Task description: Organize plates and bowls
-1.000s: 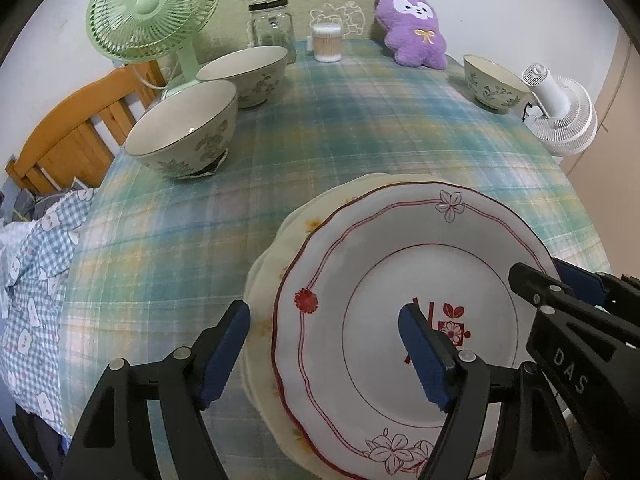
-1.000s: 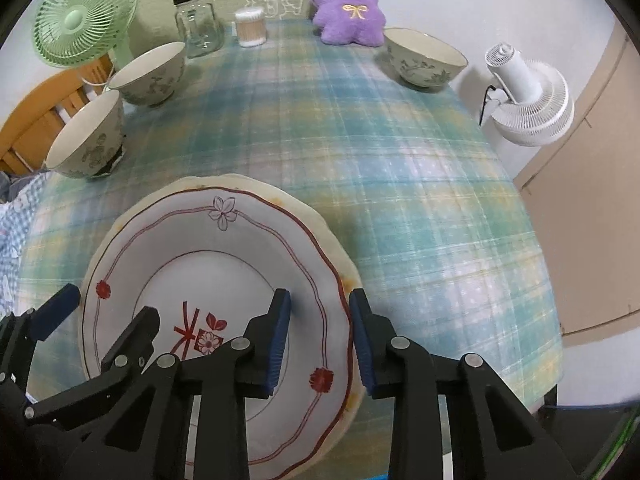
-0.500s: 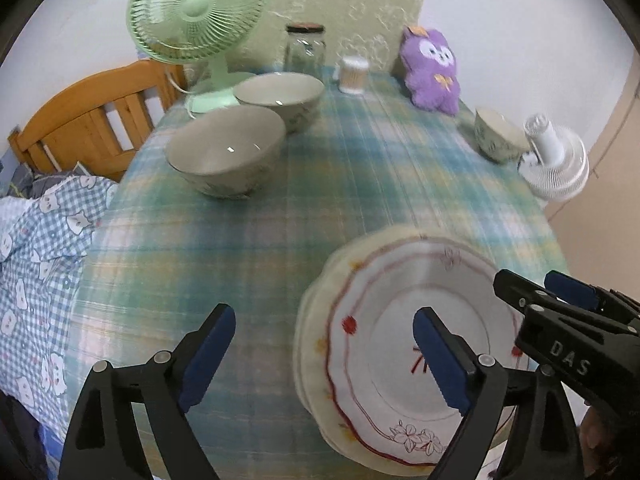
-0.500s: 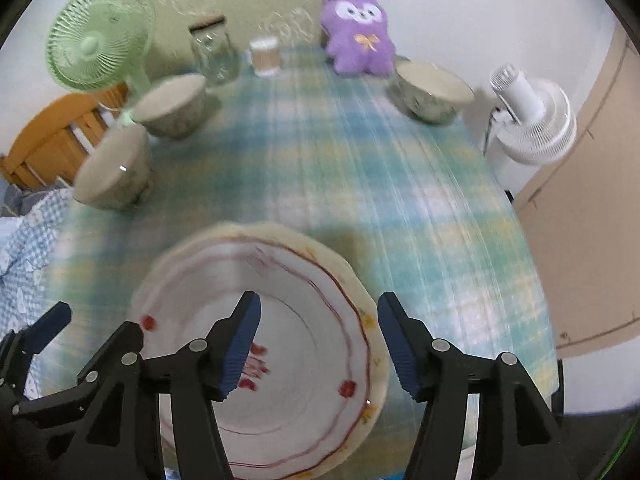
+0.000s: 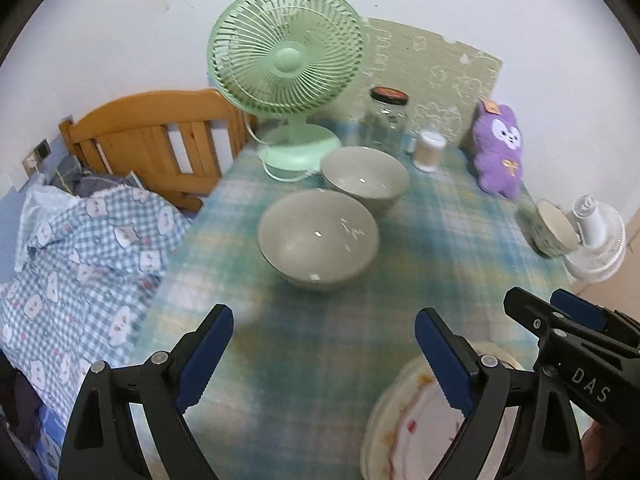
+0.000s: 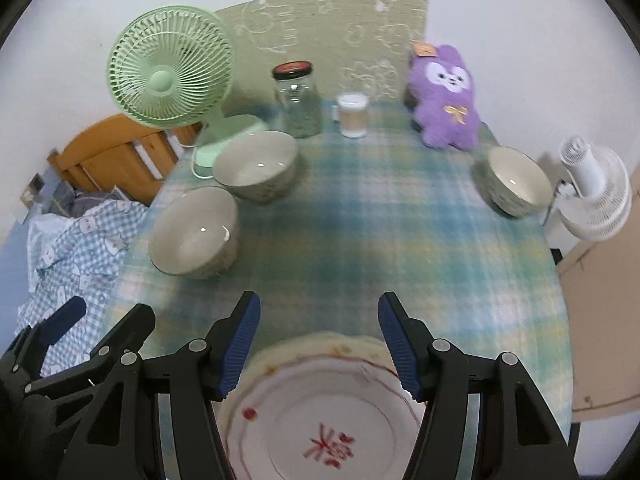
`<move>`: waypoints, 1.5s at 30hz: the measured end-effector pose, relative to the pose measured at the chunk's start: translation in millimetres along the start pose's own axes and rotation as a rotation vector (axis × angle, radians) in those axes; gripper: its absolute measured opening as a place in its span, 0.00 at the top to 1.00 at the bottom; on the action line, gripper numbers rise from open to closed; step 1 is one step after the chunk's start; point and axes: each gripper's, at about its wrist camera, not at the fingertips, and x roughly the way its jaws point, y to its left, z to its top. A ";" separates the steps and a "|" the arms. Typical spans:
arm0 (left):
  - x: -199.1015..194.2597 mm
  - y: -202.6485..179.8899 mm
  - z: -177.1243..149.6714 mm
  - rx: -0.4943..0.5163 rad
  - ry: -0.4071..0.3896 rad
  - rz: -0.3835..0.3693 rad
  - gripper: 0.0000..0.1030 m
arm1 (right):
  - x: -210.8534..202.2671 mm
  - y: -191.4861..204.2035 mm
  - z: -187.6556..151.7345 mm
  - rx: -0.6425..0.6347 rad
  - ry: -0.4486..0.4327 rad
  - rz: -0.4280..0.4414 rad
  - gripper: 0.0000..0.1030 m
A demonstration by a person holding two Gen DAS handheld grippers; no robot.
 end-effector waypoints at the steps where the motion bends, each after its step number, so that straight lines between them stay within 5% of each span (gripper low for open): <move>1: 0.6 3.4 3.9 -0.001 -0.005 0.009 0.09 | 1.4 3.5 3.3 0.001 -0.004 -0.001 0.37; 12: 52.0 40.9 55.7 0.059 -0.012 -0.010 0.17 | 48.1 44.5 44.0 0.068 -0.026 -0.060 0.37; 21: 104.3 55.5 67.3 0.153 0.046 -0.062 0.30 | 96.6 65.5 48.5 0.116 0.021 -0.089 0.38; 35: 151.5 54.4 69.7 0.211 0.113 -0.127 0.54 | 147.5 82.2 53.9 0.117 0.085 -0.123 0.62; 40: 162.2 51.2 68.2 0.232 0.151 -0.153 0.66 | 159.0 81.3 52.5 0.127 0.117 -0.106 0.80; 45: 163.1 46.7 65.6 0.264 0.153 -0.152 0.75 | 160.6 89.5 53.4 0.097 0.116 -0.134 0.83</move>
